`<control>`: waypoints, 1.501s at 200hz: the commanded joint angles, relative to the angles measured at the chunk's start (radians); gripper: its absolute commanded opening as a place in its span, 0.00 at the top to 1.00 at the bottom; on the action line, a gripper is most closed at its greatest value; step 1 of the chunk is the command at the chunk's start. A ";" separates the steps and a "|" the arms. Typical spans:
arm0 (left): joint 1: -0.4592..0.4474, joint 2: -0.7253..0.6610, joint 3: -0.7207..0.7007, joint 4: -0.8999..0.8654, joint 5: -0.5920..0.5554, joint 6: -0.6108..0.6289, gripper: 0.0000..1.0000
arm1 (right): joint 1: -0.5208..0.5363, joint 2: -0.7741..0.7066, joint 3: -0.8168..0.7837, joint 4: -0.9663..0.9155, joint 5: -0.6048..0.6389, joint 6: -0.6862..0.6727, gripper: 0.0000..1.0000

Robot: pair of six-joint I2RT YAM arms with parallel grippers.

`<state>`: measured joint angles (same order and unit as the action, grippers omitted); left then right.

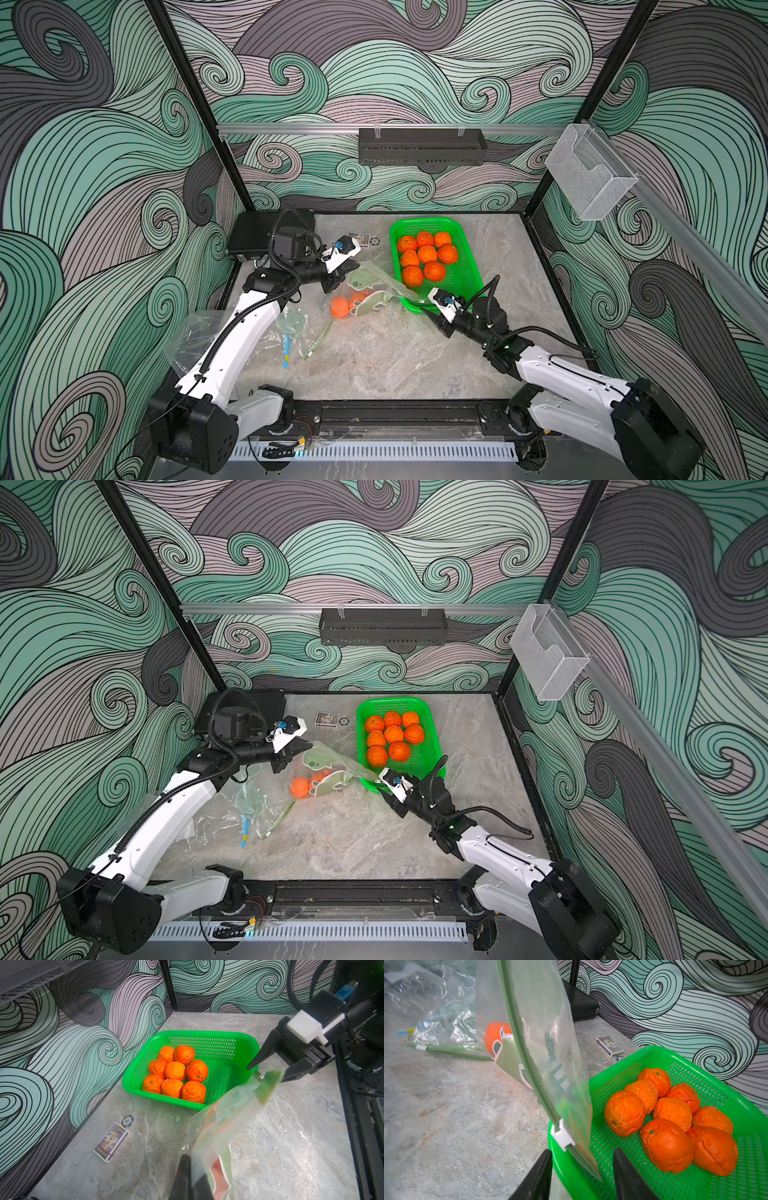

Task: Open the zip-top bag and take out the orange
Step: Place the zipper food storage bag at the center of the board.

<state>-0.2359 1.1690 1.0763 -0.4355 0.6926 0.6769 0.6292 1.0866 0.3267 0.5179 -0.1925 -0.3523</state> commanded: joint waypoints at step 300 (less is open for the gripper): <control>-0.337 -0.036 0.295 -0.252 0.143 -0.019 0.28 | 0.000 -0.159 0.419 -0.730 -0.542 0.346 1.00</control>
<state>-0.4850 1.0748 1.3773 -0.6827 0.8909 0.6041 0.6289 0.9237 0.6998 -0.1463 -0.6773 -0.0250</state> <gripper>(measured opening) 0.713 0.056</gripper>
